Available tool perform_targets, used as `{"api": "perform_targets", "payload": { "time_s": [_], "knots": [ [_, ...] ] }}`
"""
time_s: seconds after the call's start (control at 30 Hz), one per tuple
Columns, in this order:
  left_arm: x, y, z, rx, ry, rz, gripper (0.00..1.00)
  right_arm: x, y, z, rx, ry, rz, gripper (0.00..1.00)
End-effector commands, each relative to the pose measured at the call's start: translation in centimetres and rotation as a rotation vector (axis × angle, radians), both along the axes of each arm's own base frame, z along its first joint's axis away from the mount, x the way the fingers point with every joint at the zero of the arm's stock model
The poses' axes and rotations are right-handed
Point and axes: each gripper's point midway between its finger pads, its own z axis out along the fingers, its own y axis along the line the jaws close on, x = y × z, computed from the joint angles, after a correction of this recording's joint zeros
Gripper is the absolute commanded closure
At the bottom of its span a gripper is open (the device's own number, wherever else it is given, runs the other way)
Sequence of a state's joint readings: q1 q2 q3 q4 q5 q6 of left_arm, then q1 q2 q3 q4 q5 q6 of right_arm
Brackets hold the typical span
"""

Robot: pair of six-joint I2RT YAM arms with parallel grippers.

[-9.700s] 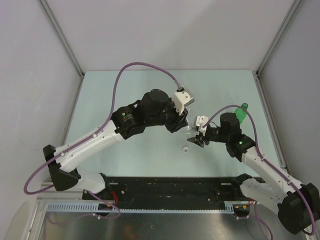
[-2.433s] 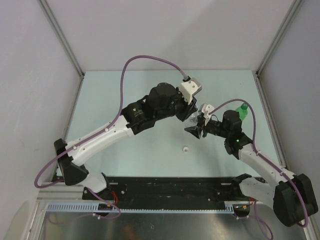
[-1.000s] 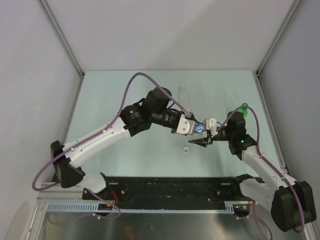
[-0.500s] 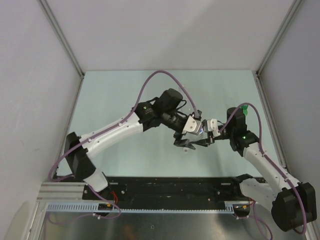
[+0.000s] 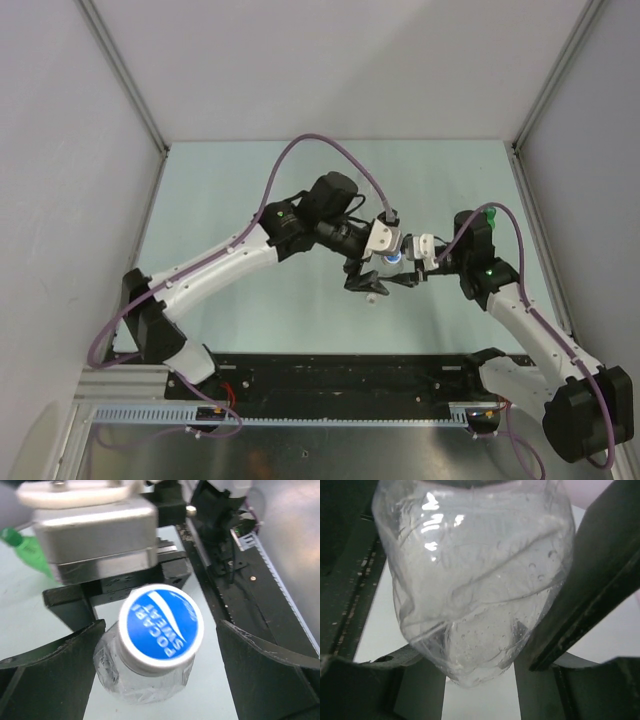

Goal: Screw on the bottle caps
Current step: Screw the bottle cap onto the plastic bottle.

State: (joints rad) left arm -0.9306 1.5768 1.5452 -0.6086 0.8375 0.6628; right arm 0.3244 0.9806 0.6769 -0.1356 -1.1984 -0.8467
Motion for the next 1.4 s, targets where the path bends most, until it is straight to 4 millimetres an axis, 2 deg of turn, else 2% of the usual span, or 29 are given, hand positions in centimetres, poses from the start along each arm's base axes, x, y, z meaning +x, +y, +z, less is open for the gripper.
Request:
{"api": "perform_targets", "payload": {
  "time_s": [0.0,0.1,0.2,0.37,0.43,0.5,0.63,0.73,0.93,1.03,1.23,1.37],
  "knots": [
    [10.0,3.5,3.2,0.002,-0.109,0.583,0.0,1.9,0.3,4.3,0.054,-0.091,-0.076,1.0],
    [12.6,5.6,4.8,-0.04,-0.103,0.827,0.0,4.5,0.1,5.2,0.083,-0.05,-0.217,1.0],
    [13.5,7.9,5.0,-0.063,-0.073,1.003,0.0,6.3,-0.2,6.1,0.127,-0.014,-0.321,1.0],
    [12.1,9.9,4.6,-0.107,0.016,1.095,0.0,8.0,-0.5,6.9,0.167,0.007,-0.449,1.0],
    [11.2,10.5,5.2,-0.142,0.047,1.11,0.0,8.8,-0.7,6.7,0.168,0.015,-0.52,1.0],
    [10.5,11.1,6.8,-0.209,0.103,1.14,0.0,10.0,-1.0,6.4,0.168,0.025,-0.614,1.0],
    [10.1,12.2,11.1,-0.399,0.348,1.278,0.01,12.6,-1.9,5.5,0.157,0.014,-0.843,1.0],
    [10.3,12.0,13.3,-0.49,0.477,1.325,0.0,13.8,-2.4,4.6,0.142,0.003,-0.975,1.0],
    [11.8,11.4,14.8,-0.555,0.54,1.415,0.0,15.0,-3.0,3.1,0.137,-0.003,-1.101,1.0],
    [12.7,10.5,14.8,-0.553,0.535,1.45,0.02,15.5,-3.1,2.5,0.126,-0.029,-1.145,1.0],
    [14.5,7.6,14.1,-0.513,0.5,1.495,0.08,15.6,-2.2,1.9,0.105,-0.058,-1.138,1.0],
    [15.2,6.3,13.4,-0.487,0.496,1.497,0.15,15.6,-2.1,1.6,0.091,-0.063,-1.142,1.0]
  ]
}}
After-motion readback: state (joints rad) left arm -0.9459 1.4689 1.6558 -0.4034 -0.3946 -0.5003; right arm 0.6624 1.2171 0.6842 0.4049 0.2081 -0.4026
